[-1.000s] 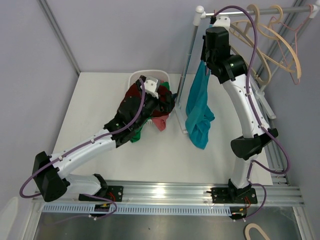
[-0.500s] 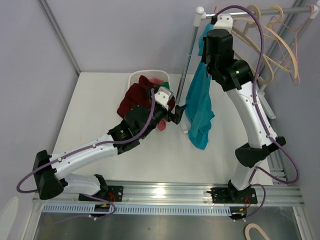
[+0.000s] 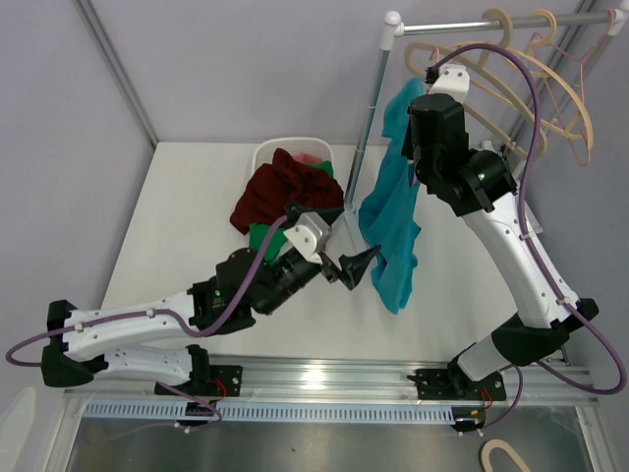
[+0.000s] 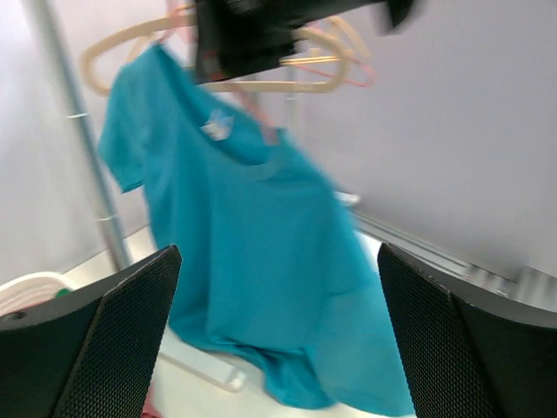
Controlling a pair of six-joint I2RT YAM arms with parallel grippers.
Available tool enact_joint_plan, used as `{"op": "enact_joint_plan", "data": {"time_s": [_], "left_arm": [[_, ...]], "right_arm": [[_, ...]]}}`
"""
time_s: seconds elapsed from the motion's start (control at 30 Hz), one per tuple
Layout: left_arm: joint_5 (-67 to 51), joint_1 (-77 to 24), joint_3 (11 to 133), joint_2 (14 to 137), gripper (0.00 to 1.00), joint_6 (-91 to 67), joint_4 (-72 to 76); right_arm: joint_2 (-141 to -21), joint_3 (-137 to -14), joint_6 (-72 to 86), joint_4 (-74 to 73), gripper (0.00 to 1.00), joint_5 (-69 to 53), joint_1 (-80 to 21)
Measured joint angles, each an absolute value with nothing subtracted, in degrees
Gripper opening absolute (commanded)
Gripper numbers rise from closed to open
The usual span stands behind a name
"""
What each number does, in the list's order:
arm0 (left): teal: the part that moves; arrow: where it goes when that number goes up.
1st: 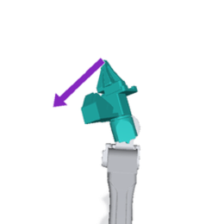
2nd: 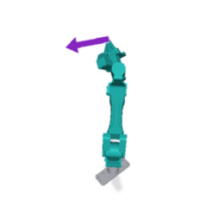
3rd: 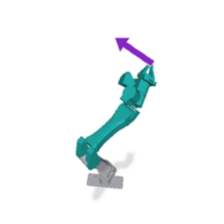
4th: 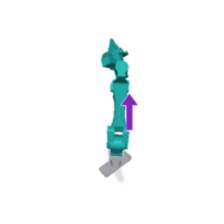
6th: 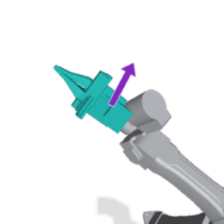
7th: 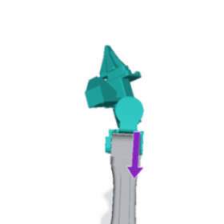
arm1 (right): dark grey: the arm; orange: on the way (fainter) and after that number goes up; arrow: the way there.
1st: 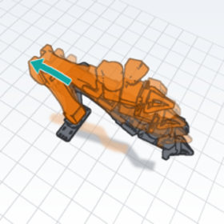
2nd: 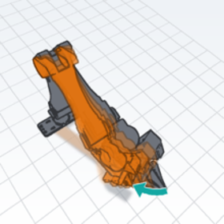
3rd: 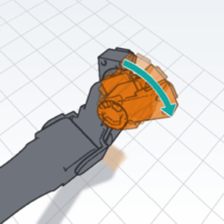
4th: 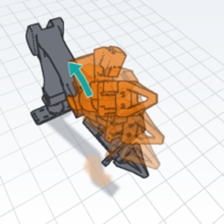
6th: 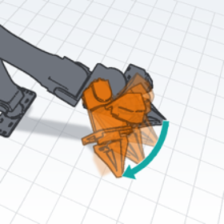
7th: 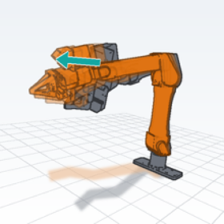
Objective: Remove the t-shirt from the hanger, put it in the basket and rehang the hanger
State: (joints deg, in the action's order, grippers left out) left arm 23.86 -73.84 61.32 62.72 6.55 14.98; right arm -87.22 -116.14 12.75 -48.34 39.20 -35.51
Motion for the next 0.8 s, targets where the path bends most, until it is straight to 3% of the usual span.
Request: {"op": "enact_joint_plan", "data": {"time_s": [0.2,0.43,0.8], "left_arm": [[25.9,-81.6,57.7,62.3,0.99,7.9,16.7],[29.1,-82.7,51.1,65.9,0.99,11.2,21.7],[37.2,-82.7,58.8,83.0,0.98,17.2,26.5]], "right_arm": [[-88.6,-117.6,18.3,-50.0,0.0,40.2,-35.6],[-88.7,-119.9,23.0,-50.8,0.0,41.6,-37.6],[-88.7,-121.0,23.9,-51.8,0.0,41.6,-40.6]]}}
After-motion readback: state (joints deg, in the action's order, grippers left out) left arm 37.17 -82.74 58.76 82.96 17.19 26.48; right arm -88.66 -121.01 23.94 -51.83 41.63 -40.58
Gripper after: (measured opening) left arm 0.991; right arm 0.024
